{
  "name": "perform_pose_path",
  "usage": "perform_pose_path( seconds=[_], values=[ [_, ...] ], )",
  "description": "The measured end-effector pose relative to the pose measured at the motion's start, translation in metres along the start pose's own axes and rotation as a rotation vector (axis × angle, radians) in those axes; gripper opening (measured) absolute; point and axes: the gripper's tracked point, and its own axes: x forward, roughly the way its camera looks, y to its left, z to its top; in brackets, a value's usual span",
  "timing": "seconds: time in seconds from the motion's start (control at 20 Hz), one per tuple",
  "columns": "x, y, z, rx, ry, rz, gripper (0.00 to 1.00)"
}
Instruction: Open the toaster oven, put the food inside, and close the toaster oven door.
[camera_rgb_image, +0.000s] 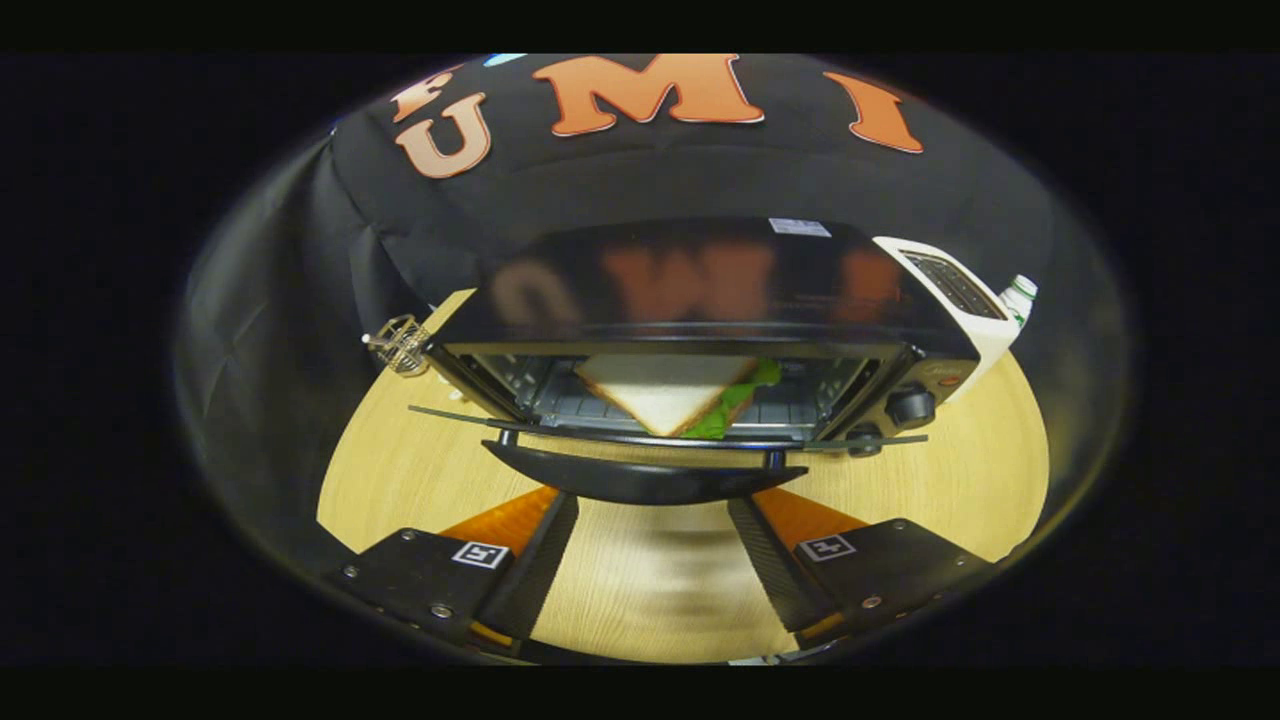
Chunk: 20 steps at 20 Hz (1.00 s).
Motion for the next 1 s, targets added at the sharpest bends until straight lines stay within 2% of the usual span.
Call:
perform_pose_path(
  seconds=[0.3, 0.65, 0.8, 1.0],
  values=[
    [-0.005, -0.003, 0.038, 0.036, -0.072, -0.002, 0.89],
    [-0.022, 0.010, 0.036, 0.032, -0.056, 0.027, 0.89],
    [-0.050, 0.010, 0.056, 0.025, -0.125, 0.042, 0.89],
    [-0.101, 0.004, 0.109, 0.001, -0.289, 0.038, 0.89]
  ],
)
